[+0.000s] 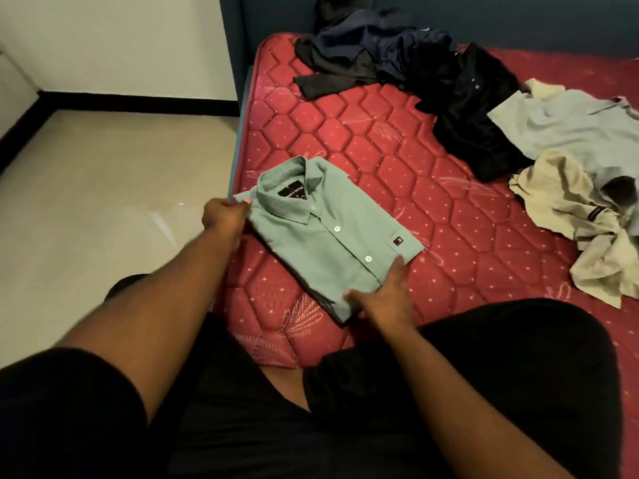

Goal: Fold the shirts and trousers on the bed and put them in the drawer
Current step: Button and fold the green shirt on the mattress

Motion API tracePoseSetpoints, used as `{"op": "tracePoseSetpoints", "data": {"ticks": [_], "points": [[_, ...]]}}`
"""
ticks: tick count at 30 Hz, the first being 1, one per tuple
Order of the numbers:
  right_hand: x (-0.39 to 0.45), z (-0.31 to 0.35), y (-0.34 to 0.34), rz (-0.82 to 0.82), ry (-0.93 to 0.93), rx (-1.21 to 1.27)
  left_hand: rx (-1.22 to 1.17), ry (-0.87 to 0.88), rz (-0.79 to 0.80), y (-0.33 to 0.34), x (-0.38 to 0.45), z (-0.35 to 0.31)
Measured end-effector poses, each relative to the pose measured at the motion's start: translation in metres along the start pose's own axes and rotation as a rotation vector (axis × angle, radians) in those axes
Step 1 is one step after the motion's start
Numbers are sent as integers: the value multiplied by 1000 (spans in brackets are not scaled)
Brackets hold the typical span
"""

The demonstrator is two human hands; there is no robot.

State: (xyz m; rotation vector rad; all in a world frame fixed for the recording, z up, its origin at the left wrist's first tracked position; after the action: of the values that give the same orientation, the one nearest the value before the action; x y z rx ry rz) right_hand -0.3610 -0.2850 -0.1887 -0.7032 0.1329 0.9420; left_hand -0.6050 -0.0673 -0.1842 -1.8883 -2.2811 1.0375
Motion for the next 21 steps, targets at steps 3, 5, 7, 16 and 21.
{"op": "tracePoseSetpoints", "data": {"ticks": [3,5,7,16,21], "points": [[15,31,-6,18,-436,-554,-35,-58,190,21,-25,14],[16,36,7,199,-479,-708,-33,5,150,32,-30,11],[12,32,18,256,-454,-823,-56,44,38,33,-27,4],[91,111,-4,233,-383,-278,-167,-57,-56,43,8,-19],[190,132,-3,162,-203,89,-355,-56,68,55,37,-29]]}}
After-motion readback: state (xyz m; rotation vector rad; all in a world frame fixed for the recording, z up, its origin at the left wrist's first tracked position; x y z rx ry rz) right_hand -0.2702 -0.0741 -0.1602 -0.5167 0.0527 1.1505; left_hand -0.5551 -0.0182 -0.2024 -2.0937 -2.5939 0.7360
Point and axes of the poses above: each hand's wrist, its own x-axis towards the middle knuckle, its own y-axis out of the palm, z = x × y, the point moved 5 cm from there along x, towards the middle knuckle, and after that the axes turned 15 degrees about x, right-handed, at the moved point
